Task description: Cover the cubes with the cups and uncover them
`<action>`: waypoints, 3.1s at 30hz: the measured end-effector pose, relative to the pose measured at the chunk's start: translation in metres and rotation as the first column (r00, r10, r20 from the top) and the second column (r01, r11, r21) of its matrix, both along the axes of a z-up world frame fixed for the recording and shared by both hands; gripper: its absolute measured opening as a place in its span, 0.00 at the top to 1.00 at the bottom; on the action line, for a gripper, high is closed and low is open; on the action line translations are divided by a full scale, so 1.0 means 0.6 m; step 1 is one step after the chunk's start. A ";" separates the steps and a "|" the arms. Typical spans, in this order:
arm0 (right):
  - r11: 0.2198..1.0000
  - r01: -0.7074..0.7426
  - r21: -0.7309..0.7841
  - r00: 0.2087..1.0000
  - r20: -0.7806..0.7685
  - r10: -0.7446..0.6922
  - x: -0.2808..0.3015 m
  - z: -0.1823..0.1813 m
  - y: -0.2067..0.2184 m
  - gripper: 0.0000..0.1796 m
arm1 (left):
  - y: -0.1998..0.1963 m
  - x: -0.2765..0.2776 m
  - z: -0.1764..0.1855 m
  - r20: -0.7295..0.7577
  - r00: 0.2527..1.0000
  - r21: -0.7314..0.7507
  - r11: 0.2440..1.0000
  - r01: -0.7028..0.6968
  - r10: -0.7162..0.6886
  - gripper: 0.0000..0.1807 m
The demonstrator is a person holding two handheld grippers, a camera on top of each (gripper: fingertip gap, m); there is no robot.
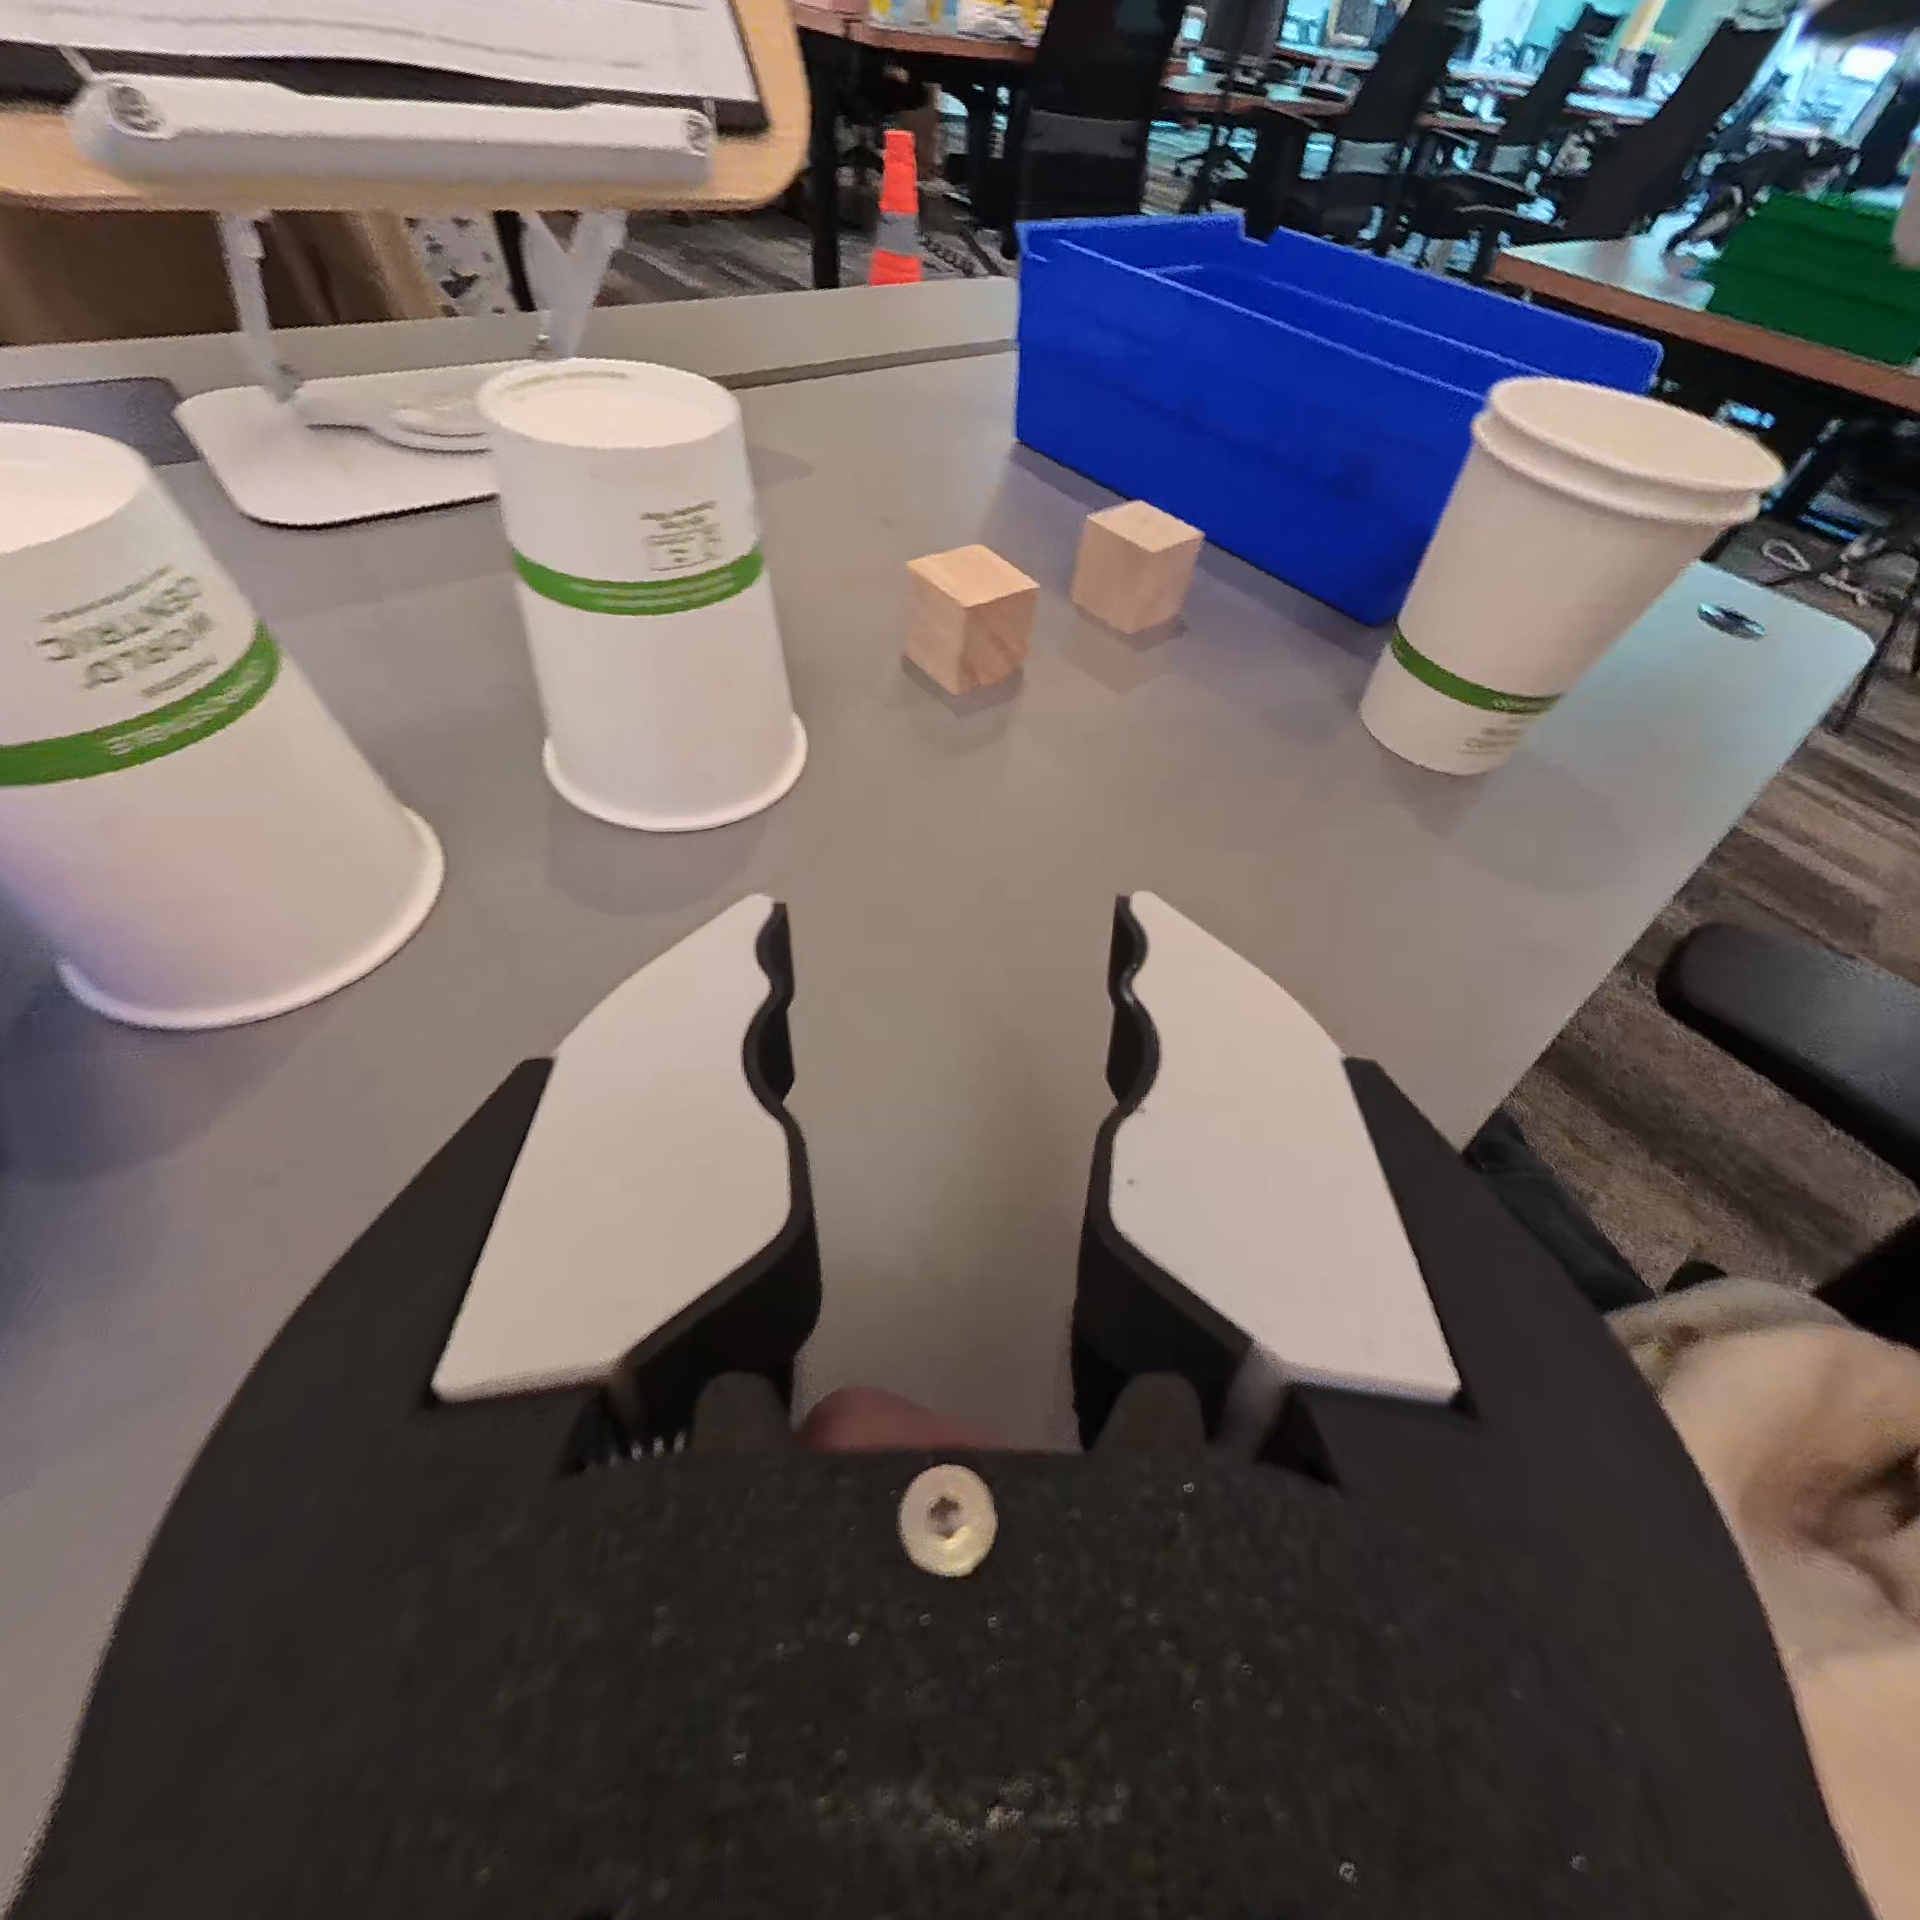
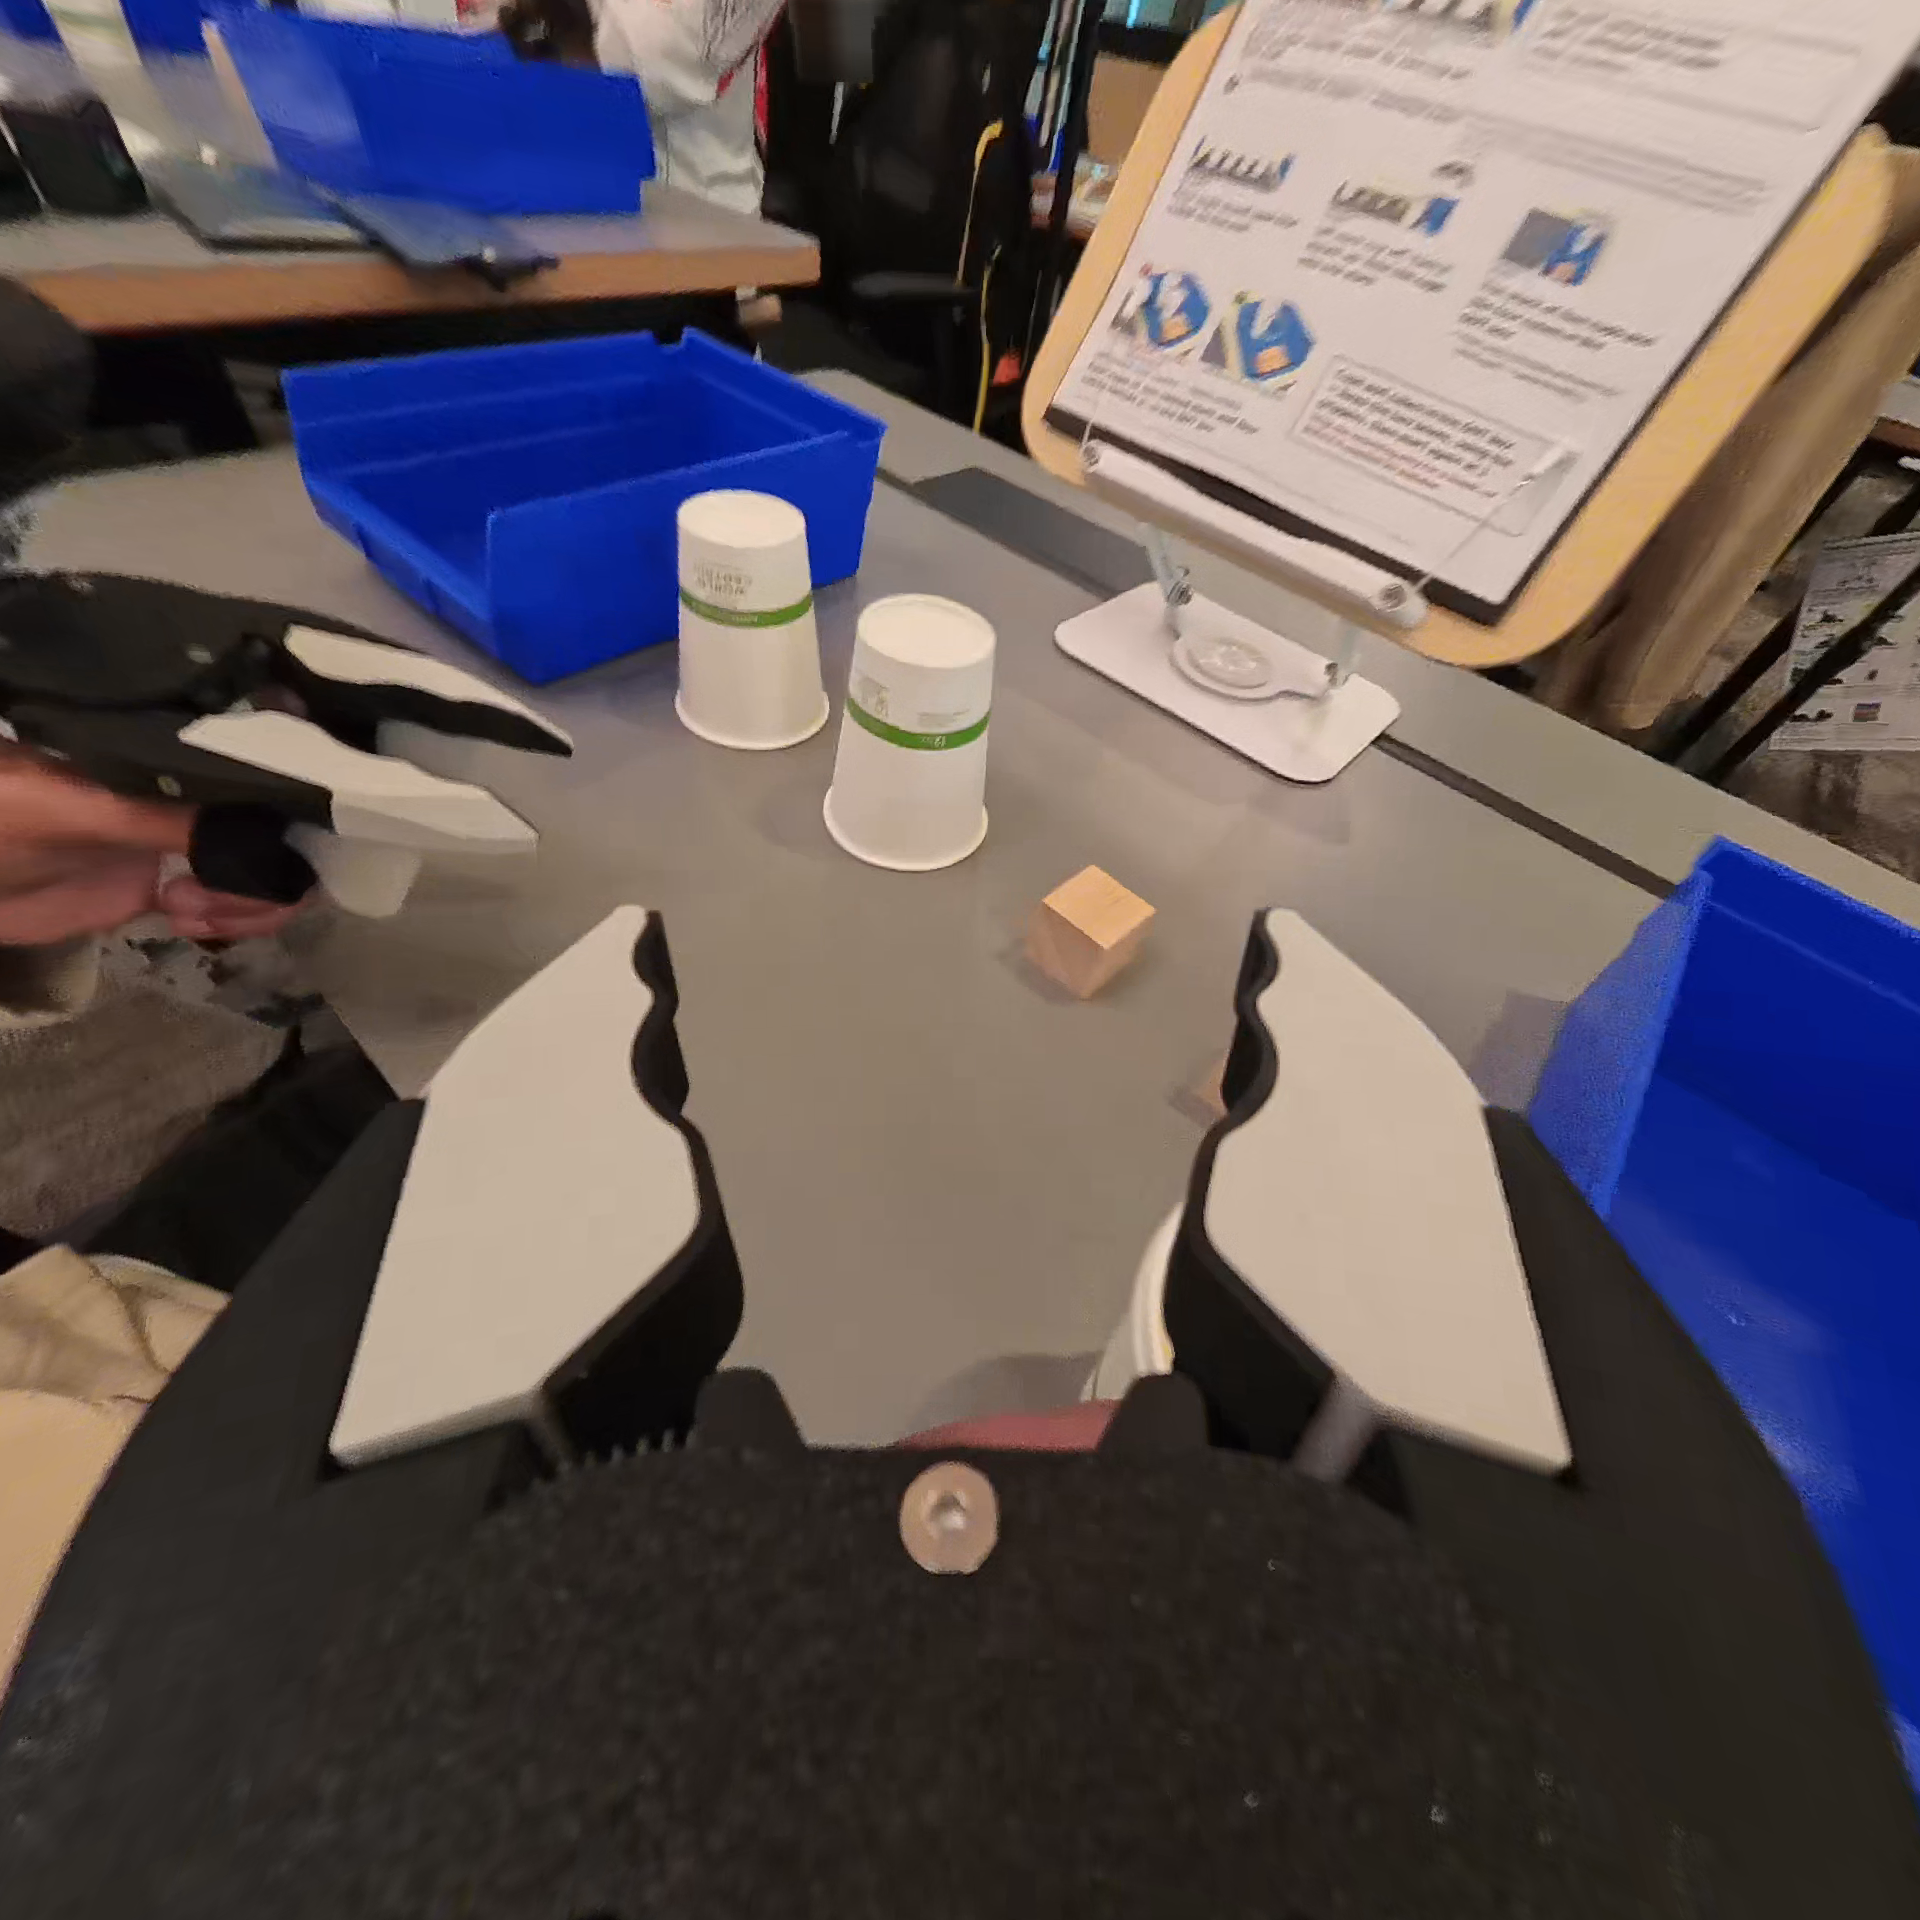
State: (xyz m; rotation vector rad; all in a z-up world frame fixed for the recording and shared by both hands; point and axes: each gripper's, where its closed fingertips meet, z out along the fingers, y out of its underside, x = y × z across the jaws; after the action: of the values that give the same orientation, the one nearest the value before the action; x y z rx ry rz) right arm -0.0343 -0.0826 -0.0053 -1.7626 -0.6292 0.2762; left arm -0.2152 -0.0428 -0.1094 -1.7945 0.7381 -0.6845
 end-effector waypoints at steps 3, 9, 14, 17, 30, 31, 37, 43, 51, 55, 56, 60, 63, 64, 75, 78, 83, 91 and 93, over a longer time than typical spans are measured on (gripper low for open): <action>0.998 -0.030 -0.062 0.997 0.076 0.035 -0.032 -0.030 0.023 0.43 | 0.010 -0.013 0.005 0.035 0.999 -0.025 0.999 -0.026 0.027 0.68; 0.991 -0.028 -0.129 0.995 0.091 0.040 -0.036 -0.048 0.049 0.44 | 0.027 -0.033 0.001 0.019 0.995 -0.031 0.995 -0.095 0.095 0.68; 0.991 -0.040 -0.130 0.998 0.040 0.046 -0.044 -0.049 0.054 0.46 | 0.082 -0.012 -0.018 -0.115 0.977 -0.010 0.983 -0.182 0.180 0.63; 0.988 -0.051 -0.143 0.996 0.058 0.060 -0.053 -0.058 0.053 0.46 | 0.146 0.020 -0.019 -0.166 0.959 -0.027 0.971 -0.236 0.229 0.53; 0.968 -0.096 -0.233 0.995 0.006 0.101 -0.065 -0.109 0.059 0.49 | 0.294 0.093 -0.033 -0.212 0.955 -0.097 0.968 -0.231 0.207 0.56; 0.965 -0.101 -0.240 0.994 0.005 0.106 -0.068 -0.113 0.059 0.49 | 0.292 0.091 -0.031 -0.218 0.956 -0.096 0.971 -0.220 0.195 0.56; 0.952 -0.137 -0.273 0.991 -0.028 0.134 -0.083 -0.130 0.061 0.50 | 0.249 0.080 0.039 -0.326 0.944 0.117 0.993 -0.005 0.043 0.57; 0.948 -0.181 -0.264 0.983 -0.086 0.164 -0.094 -0.127 0.061 0.50 | 0.190 0.051 0.115 -0.467 0.878 0.204 0.953 0.223 -0.105 0.57; 0.931 -0.335 -0.141 0.915 -0.284 0.287 -0.139 -0.080 0.043 0.57 | 0.075 0.062 0.223 0.062 0.901 0.154 0.896 0.417 -0.430 0.56; 0.875 -0.482 -0.052 0.714 -0.603 0.357 -0.169 -0.028 0.023 0.66 | 0.035 0.052 0.248 0.470 0.713 0.118 0.838 0.533 -0.520 0.57; 0.859 -0.510 -0.039 0.638 -0.687 0.347 -0.172 -0.016 0.023 0.66 | 0.027 0.045 0.253 0.560 0.641 0.118 0.816 0.565 -0.525 0.57; 0.753 -0.654 0.073 0.274 -0.905 0.326 -0.189 0.037 0.013 0.69 | 0.016 0.029 0.250 0.727 0.468 0.145 0.779 0.610 -0.501 0.57; 0.681 -0.725 0.106 0.094 -0.964 0.250 -0.205 0.053 0.015 0.71 | 0.012 0.033 0.240 0.733 0.451 0.163 0.776 0.610 -0.509 0.57; 0.656 -0.744 0.127 0.021 -0.977 0.213 -0.206 0.059 0.017 0.73 | 0.010 0.036 0.237 0.721 0.459 0.166 0.773 0.612 -0.519 0.57; 0.587 -0.802 0.112 -0.107 -0.993 0.044 -0.211 0.031 0.031 0.99 | -0.001 0.054 0.202 0.613 0.562 0.150 0.780 0.608 -0.556 0.56; 0.640 -0.766 0.060 0.018 -0.993 0.115 -0.209 0.026 0.033 0.99 | -0.010 0.034 0.202 0.617 0.570 0.127 0.783 0.609 -0.543 0.48; 0.765 -0.644 -0.003 0.337 -0.899 0.281 -0.193 0.033 0.032 0.99 | 0.005 -0.003 0.153 0.470 0.792 0.012 0.900 0.435 -0.389 0.51; 0.915 -0.378 -0.139 0.921 -0.156 0.356 -0.041 0.089 0.013 0.99 | -0.001 -0.025 0.087 0.207 0.963 -0.004 0.984 0.176 -0.171 0.57; 0.947 -0.236 -0.216 0.947 0.170 0.274 0.037 0.086 0.018 0.99 | -0.013 -0.016 0.086 0.185 0.962 0.013 0.979 0.202 -0.200 0.57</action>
State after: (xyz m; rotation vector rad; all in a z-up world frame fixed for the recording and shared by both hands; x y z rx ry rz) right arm -0.0123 -0.0716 0.0465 -1.9095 -1.0084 0.3532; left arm -0.2249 -0.0506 -0.0580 -1.6478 0.7984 -0.9761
